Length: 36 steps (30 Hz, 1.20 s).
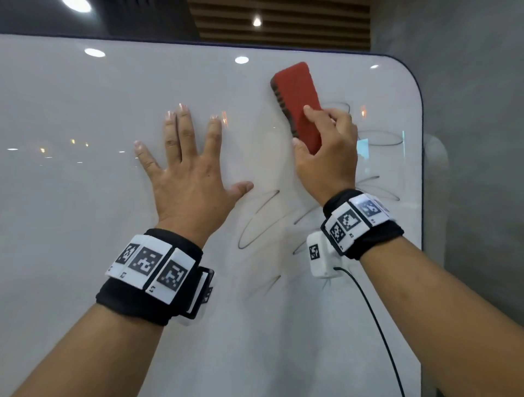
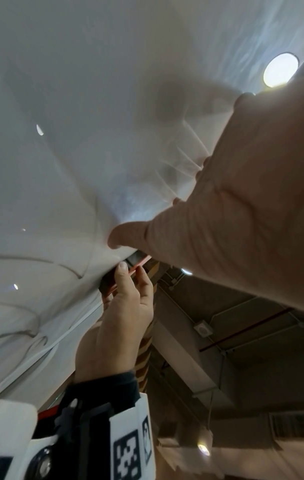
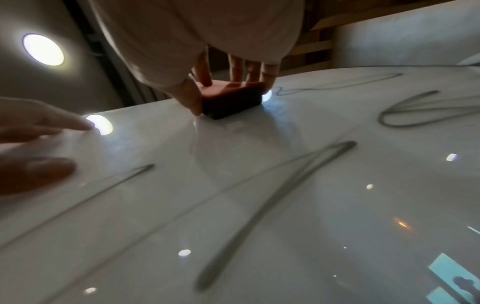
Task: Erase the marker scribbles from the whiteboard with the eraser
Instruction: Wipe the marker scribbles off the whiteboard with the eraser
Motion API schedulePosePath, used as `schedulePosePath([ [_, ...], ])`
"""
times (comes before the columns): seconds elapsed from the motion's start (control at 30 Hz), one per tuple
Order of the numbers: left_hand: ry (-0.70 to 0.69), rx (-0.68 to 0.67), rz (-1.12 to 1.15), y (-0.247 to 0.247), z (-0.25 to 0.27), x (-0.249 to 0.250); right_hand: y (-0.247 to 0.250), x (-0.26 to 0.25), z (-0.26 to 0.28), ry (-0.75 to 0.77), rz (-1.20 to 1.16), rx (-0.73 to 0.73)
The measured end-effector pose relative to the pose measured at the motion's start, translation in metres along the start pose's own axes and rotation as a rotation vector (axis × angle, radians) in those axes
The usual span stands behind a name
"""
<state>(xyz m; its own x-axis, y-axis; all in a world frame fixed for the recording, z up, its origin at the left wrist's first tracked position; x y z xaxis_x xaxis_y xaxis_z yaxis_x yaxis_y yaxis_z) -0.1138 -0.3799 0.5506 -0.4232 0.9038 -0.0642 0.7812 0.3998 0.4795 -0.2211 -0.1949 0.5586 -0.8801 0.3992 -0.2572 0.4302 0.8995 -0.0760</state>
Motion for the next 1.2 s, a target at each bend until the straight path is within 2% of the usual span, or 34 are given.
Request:
schedulePosePath([
  [0.07,0.003,-0.002,0.001,0.000,0.000,0.000,-0.005,-0.006,0.003,-0.030,0.006,0.020],
  [0.2,0.005,-0.001,0.001,-0.001,0.001,0.000,-0.013,-0.030,0.024,0.198,0.015,-0.126],
  [0.27,0.017,-0.012,0.004,0.000,0.000,0.001,-0.011,-0.026,0.020,0.237,0.048,-0.144],
  [0.43,-0.022,0.015,0.011,0.011,-0.013,0.015,-0.005,-0.006,0.003,-0.010,0.016,0.043],
  [0.63,-0.137,-0.048,-0.097,-0.002,-0.025,0.035,-0.003,-0.010,0.012,0.159,0.058,-0.059],
  [0.8,-0.137,-0.061,-0.126,-0.007,-0.026,0.035,0.003,0.010,0.001,0.022,0.030,0.053],
  [0.87,-0.138,-0.063,-0.133,-0.007,-0.026,0.035,-0.003,0.003,0.009,0.047,0.026,0.046],
  [1.0,-0.141,-0.060,-0.134,-0.008,-0.026,0.034,0.000,0.001,0.011,0.180,0.067,-0.062],
  [1.2,-0.146,-0.056,-0.127,-0.007,-0.025,0.033,0.005,0.015,0.001,0.012,0.020,0.081],
])
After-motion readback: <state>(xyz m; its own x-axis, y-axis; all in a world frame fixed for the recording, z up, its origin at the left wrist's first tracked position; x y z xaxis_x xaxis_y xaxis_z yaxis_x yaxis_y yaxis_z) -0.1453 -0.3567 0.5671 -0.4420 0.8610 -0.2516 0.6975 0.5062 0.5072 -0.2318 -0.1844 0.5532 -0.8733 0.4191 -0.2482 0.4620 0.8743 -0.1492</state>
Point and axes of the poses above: each hand's wrist, its own z-axis away from the middle knuckle, its own y-axis out of the back of the hand, x = y × z, the point moved 7 cm from there along -z, towards the middle knuckle, and after that the axes turned 5 degrees about -z, right-handed, at the moved point
